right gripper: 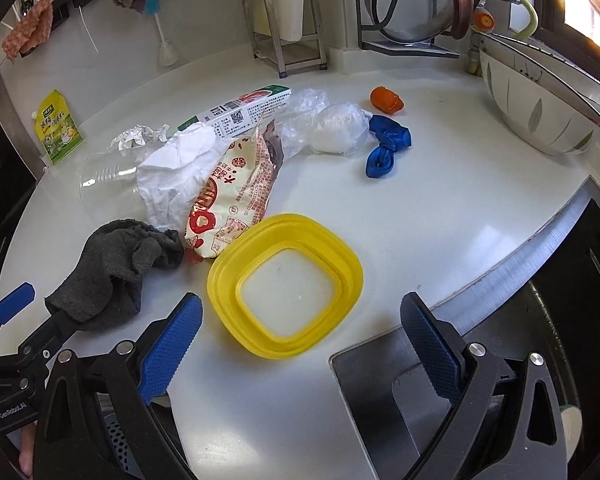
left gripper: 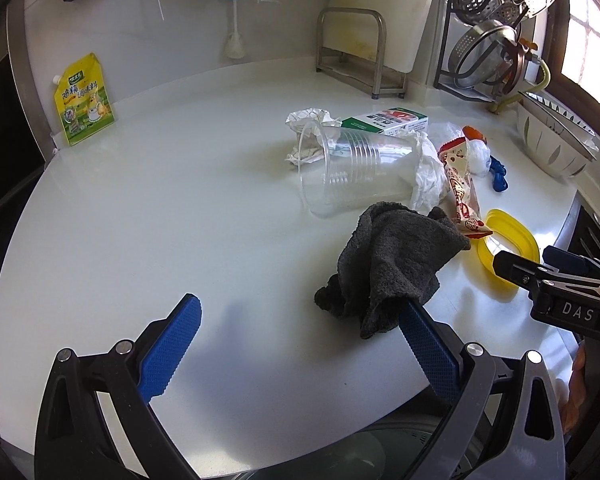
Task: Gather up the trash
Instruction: 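Grasp the dark grey cloth with the left gripper while the right grasps the yellow lid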
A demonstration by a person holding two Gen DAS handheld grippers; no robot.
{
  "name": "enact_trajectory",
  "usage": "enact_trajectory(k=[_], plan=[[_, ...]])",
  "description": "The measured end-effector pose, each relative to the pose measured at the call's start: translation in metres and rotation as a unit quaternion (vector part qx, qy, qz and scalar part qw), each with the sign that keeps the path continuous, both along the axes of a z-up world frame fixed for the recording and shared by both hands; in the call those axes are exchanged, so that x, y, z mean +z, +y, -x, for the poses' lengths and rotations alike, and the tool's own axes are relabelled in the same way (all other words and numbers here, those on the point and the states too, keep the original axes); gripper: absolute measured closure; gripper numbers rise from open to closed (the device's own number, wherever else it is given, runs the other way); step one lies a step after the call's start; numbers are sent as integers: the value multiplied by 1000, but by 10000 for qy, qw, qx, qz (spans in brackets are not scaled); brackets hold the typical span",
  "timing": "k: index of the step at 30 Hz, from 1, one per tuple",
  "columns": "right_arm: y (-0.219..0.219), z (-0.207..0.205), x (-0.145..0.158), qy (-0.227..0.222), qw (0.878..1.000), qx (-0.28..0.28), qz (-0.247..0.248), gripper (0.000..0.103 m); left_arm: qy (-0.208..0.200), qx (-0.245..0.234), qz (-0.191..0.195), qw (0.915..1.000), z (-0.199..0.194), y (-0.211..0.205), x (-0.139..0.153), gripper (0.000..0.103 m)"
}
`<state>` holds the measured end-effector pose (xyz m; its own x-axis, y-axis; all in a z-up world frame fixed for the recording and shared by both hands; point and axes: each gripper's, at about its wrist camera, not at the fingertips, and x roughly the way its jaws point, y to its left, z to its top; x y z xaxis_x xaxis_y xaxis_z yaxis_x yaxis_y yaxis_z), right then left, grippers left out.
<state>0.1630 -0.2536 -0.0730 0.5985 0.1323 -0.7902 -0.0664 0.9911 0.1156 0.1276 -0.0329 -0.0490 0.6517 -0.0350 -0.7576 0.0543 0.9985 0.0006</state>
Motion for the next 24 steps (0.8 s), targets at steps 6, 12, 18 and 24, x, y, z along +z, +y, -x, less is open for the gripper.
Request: enact_trajectory(k=[6,12,18,24], plan=[[9,-12,-5,123,9996,108,226,8,-2,6,54,10000,-1,-1,-3,6],[16,-10,-5,51,9993,170,344,10,-2,-40,52,10000,-1,-6,-5,6],[13,-3,-4,-68,9992,175,342,28,-56,-99,170,9998,3,-10,-1,6],[-4,8,-4,-110,9999,-46,6,29,-207,-215,291,9991,15,-11,5,6]])
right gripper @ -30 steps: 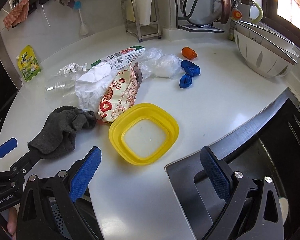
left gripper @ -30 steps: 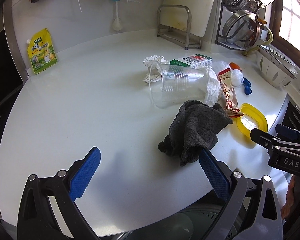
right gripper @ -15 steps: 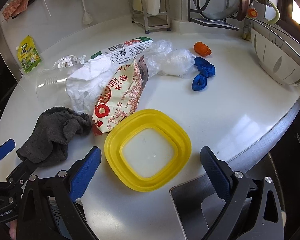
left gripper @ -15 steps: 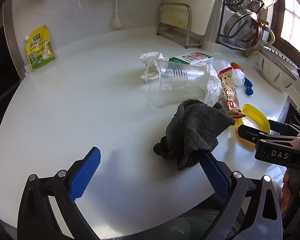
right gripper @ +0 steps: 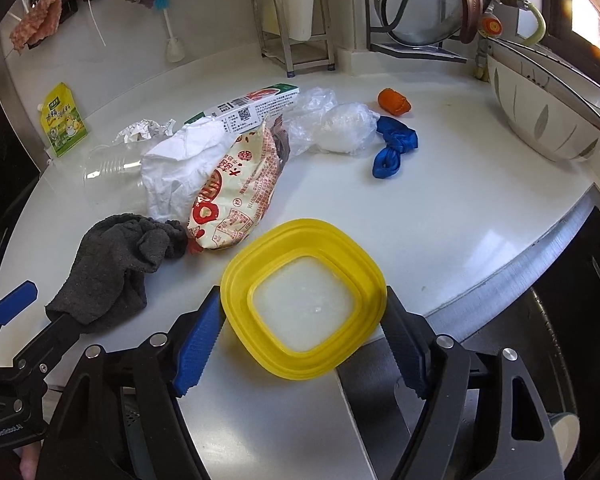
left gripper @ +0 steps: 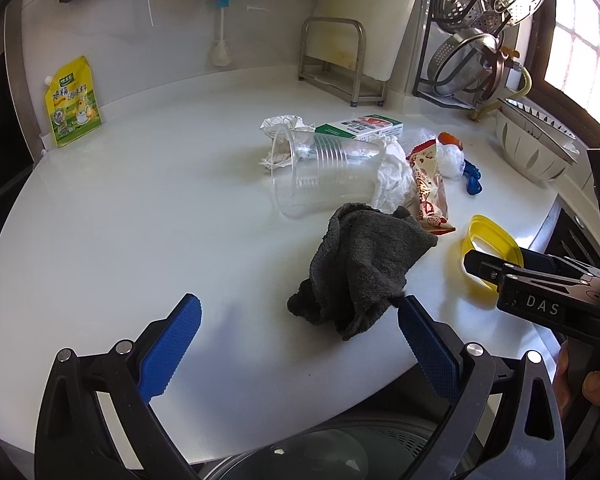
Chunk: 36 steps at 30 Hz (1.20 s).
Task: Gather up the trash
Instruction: 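Grasp the dark grey cloth with the left gripper while the right grasps the yellow lid, then carry cloth and yellow lid over the grey bin and open both grippers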
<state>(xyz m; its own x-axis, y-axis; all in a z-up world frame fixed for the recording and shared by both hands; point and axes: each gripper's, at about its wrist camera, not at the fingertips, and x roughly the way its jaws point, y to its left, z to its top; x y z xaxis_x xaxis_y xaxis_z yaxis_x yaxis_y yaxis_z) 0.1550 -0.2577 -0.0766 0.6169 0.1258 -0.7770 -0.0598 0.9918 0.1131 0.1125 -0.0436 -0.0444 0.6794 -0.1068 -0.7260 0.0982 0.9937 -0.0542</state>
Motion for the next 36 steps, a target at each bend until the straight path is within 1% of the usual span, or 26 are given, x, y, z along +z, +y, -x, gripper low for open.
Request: enact_trajectory(k=[3,7,10,12,13,15,16,17,18,20,23,24,26,29,31,36], plan=[[-11,6,2,-45,9998,-144,-113,29,-174,-36,4,9998,7,-2,4,6],[-19,12,5,-128,9993,-231,-281,29,-174,-137,6,9998,-1,-15,5,6],[-23,17,7,-164,9988,-261,-390,29,-217,-133,-170,9995,-14,-28,0,6],[-26,18,8,-176,9985,-287,-440,29,-127,-125,-321,9993,-25,-35,-7,6],[-27,18,9,-180,9983,-299,-463,29,-82,-135,-357,9992,-29,-38,-10,7],[-30,20,9,-196,9981,-330,-490,29,-119,-168,-374,9991,-32,-41,-13,8],[-31,20,10,-203,9979,-342,-506,29,-164,-194,-378,9990,-32,-42,-13,13],[-32,19,10,-202,9978,-348,-525,29,-179,-253,-362,9989,-31,-44,-13,27],[-32,19,10,-197,9978,-347,-528,29,-160,-318,-342,9988,-31,-45,-14,33],[-30,19,9,-185,9980,-327,-509,29,-156,-397,-278,9987,-27,-44,-15,48],[-27,20,11,-228,9982,-303,-467,29,-232,-479,-113,9985,-18,-41,-10,64],[-26,22,12,-252,9982,-292,-467,29,-260,-504,-111,9983,-15,-40,-8,67],[-24,27,14,-294,9982,-282,-445,29,-286,-548,-161,9980,-9,-38,-3,79],[-23,40,14,-326,9980,-284,-451,29,-321,-579,-177,9976,4,-28,7,81],[-21,52,15,-357,9982,-311,-368,29,-369,-603,-208,9973,15,-20,12,81],[-13,100,18,-447,9973,-417,-418,29,-432,-590,-143,9972,50,7,23,81]])
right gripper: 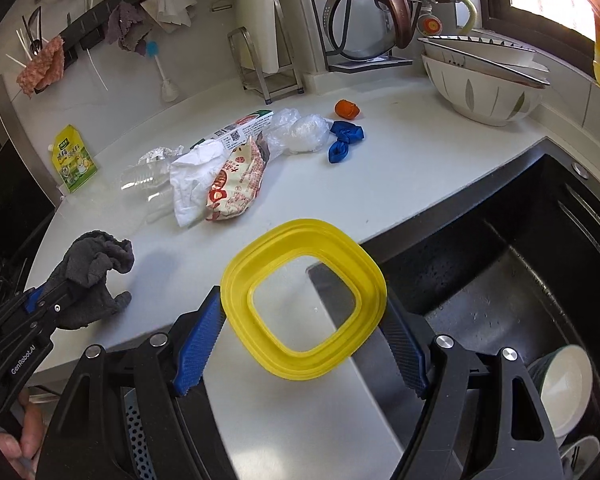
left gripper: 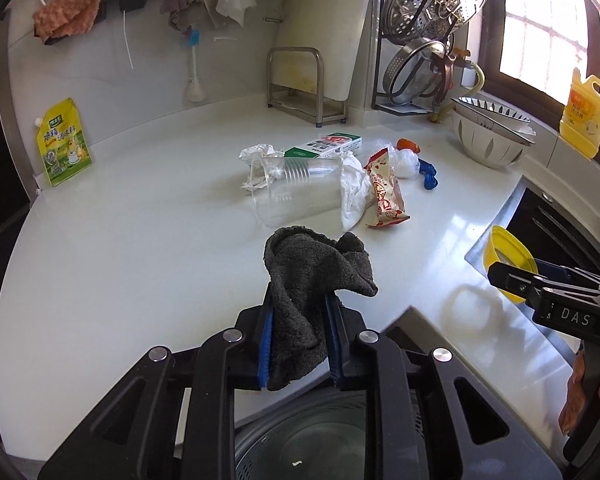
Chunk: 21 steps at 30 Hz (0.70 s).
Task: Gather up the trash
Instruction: 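Carry cloth and yellow lid over the grey bin and open both grippers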
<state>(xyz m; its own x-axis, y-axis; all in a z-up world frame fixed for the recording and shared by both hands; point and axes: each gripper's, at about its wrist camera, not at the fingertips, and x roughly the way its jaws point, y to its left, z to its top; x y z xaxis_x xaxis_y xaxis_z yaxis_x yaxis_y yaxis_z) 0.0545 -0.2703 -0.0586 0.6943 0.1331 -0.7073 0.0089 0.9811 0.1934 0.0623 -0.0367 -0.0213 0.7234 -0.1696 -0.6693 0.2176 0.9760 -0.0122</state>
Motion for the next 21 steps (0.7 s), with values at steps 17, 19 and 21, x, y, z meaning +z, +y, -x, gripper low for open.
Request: enact_trajectory(k=[17,19,21], plan=[[87,145,-31,12,9996,287,-41,29,282,-242,-107,9993,106,42,-43,81],[92,150,-39,73,9996,289,9,29,367,-268,-78,9989,111,43,-52,81],[95,153,-49,131,9995,279,77,29,437,-301,-112,9985,114,42,-61,81]])
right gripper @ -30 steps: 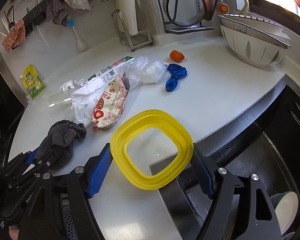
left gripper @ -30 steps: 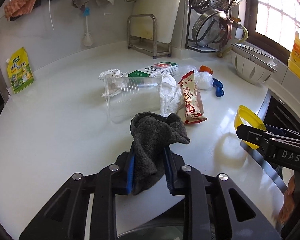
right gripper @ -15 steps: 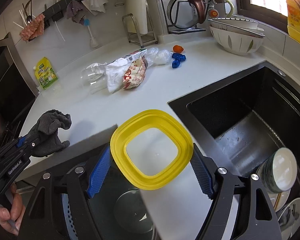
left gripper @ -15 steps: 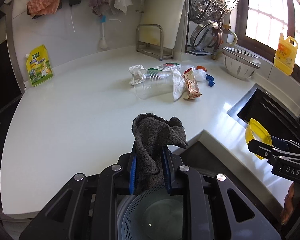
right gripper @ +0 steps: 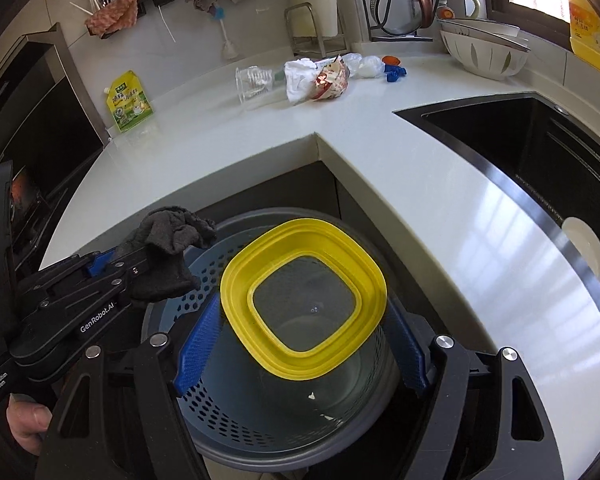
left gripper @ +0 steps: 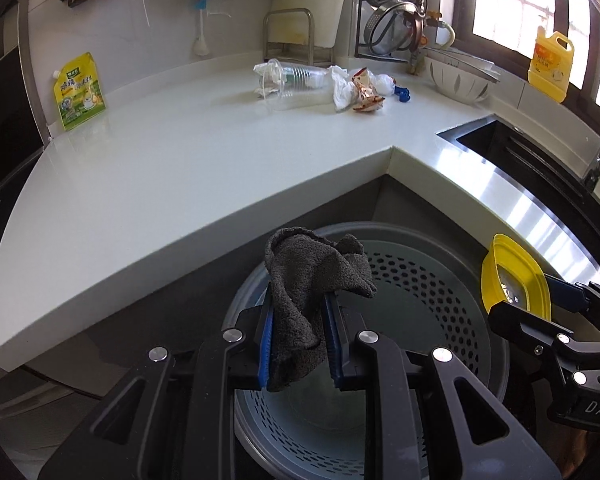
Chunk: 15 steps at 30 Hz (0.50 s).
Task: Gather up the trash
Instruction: 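Carry cloth and yellow lid over the grey bin and open both grippers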
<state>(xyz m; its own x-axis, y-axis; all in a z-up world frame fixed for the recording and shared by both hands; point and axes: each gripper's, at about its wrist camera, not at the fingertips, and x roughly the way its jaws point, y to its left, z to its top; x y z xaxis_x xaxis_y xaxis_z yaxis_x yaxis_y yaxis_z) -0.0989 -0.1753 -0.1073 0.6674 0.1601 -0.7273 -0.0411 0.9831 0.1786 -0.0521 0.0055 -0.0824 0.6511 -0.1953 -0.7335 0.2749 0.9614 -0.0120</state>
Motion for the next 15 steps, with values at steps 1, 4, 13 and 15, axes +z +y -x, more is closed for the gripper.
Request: enact_trajectory(k=[1,4,13,15], plan=[[2,1,-5,31,10000,-3,16,29,27,-13,-29,10000,1,0,-4,81],[4,4,-20,128,9999,11,49,29,139,-41,-86,9999,4,0,-17,81],[6,0,-46,367,9993,0,61,29,388,-56,-240,9989,4,0,-38,81],[7,-1,-48,396,9992,4,96,29,428,-53,-254,9987,2,0,-41,81]])
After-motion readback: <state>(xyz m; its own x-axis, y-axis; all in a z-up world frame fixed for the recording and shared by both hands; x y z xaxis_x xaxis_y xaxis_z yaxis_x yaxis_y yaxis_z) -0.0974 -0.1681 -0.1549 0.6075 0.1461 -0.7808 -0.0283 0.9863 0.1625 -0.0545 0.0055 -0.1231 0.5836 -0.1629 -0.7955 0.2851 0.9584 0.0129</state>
